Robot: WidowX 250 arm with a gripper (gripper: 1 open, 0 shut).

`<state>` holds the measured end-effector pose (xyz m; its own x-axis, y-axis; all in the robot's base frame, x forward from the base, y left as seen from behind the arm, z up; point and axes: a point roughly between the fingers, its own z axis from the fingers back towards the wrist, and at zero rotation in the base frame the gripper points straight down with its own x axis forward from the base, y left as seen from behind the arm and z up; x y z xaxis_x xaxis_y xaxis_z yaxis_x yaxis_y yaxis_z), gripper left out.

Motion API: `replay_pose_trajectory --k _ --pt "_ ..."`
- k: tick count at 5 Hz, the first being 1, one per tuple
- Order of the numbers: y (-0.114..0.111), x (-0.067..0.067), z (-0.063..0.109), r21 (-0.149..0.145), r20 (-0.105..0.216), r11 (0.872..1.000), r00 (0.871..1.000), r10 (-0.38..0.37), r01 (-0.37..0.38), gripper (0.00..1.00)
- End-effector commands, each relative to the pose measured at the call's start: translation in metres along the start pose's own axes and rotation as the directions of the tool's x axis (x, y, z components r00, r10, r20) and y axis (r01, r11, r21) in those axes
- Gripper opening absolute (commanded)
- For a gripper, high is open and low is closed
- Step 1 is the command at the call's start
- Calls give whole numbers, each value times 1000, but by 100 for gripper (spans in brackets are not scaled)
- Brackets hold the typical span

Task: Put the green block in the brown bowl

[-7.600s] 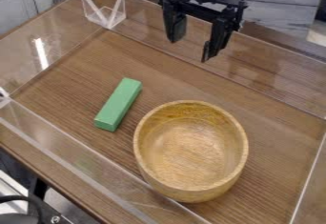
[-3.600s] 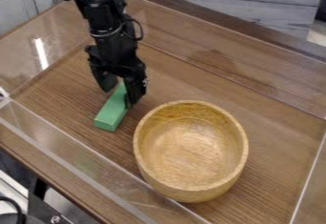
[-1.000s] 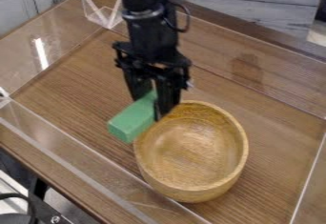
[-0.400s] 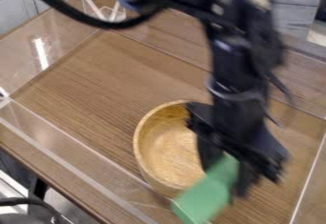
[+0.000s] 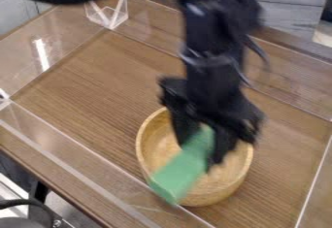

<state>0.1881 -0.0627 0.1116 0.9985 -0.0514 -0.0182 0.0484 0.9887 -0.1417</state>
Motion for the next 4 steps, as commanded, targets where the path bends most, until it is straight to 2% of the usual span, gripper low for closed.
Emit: replay_pose_trajectory --k 1,2,4 --pt "-29 12 2 -14 63 1000 998 -24 25 0" --pt "-32 15 -5 -21 70 1000 997 -16 17 0" --pt "-28 18 -3 -33 65 999 998 -7 9 0"
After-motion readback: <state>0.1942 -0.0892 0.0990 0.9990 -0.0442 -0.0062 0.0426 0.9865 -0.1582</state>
